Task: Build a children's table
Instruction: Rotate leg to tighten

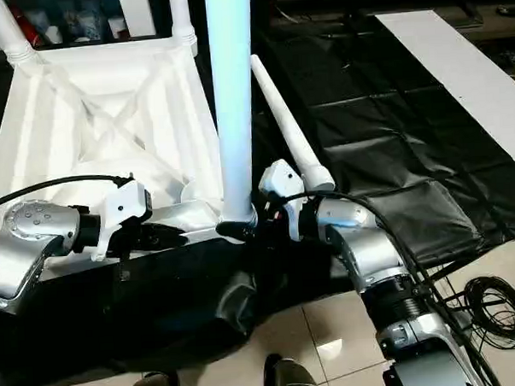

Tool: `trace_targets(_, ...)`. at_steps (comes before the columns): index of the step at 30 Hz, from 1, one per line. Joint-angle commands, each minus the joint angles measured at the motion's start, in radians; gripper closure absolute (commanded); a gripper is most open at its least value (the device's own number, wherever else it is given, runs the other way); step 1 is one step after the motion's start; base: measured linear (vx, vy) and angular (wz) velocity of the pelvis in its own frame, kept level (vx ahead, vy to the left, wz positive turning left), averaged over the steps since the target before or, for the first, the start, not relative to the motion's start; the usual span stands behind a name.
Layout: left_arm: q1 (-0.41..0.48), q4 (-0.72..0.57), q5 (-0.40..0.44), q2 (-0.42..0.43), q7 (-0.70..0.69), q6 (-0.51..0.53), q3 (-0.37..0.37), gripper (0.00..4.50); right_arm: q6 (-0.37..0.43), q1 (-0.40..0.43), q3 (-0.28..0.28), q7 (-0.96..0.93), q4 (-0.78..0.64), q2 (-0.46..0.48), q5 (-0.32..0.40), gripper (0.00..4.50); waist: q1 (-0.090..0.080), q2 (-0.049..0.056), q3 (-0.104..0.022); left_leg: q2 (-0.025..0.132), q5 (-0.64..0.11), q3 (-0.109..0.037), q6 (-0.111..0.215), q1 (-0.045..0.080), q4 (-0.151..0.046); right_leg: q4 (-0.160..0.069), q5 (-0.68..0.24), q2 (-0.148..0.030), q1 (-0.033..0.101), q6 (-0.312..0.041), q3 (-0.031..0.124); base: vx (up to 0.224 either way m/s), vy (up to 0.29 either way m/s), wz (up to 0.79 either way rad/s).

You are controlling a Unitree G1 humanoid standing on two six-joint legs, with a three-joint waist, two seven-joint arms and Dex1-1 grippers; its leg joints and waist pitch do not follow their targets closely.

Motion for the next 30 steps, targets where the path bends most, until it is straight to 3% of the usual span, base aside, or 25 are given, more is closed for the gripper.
trace_targets(1, 0.030, 0.003, 0.000, -0.007, -0.034, 0.012, -0.053, 4.42, -0.006, -0.016, 0.001, 0.006, 0.021, 0.002, -0.007, 0.53, -0.002, 0.007, -0.079, 0.005, -0.090, 0.011, 0.079, 0.008, -0.044, -0.040, -0.049, -0.045, 0.075, -0.263, 0.032, 0.000, 0.000, 0.00)
trace_targets(5, 0.029, 0.005, 0.001, -0.006, -0.034, 0.013, -0.054, 4.42, -0.021, -0.028, 0.000, 0.011, 0.041, 0.009, -0.004, 0.53, -0.002, 0.008, -0.077, 0.006, -0.109, 0.011, 0.076, 0.010, -0.044, -0.043, -0.083, -0.046, 0.073, -0.261, 0.032, 0.000, 0.000, 0.00)
trace_targets(8, 0.027, 0.007, 0.001, -0.005, -0.034, 0.013, -0.052, 4.50, -0.027, -0.031, -0.005, 0.014, 0.054, 0.012, 0.000, 0.94, -0.003, 0.006, -0.078, 0.006, -0.104, 0.011, 0.078, 0.009, -0.043, -0.042, -0.078, -0.046, 0.073, -0.260, 0.032, 0.000, 0.000, 0.00)
trace_targets(17, 0.024, 0.012, 0.001, -0.004, -0.039, 0.012, -0.052, 4.50, -0.050, -0.033, -0.012, 0.036, 0.076, 0.015, 0.009, 1.60, -0.003, 0.008, -0.077, 0.006, -0.108, 0.011, 0.081, 0.009, -0.043, -0.042, -0.076, -0.046, 0.072, -0.266, 0.032, 0.000, 0.000, 0.00)
trace_targets(30, 0.028, 0.011, -0.003, -0.004, -0.038, 0.014, -0.049, 4.50, -0.063, -0.023, -0.017, 0.036, 0.083, 0.021, 0.008, 1.77, -0.003, 0.009, -0.076, 0.006, -0.108, 0.011, 0.080, 0.010, -0.044, -0.042, -0.071, -0.045, 0.072, -0.267, 0.032, 0.000, 0.000, 0.00)
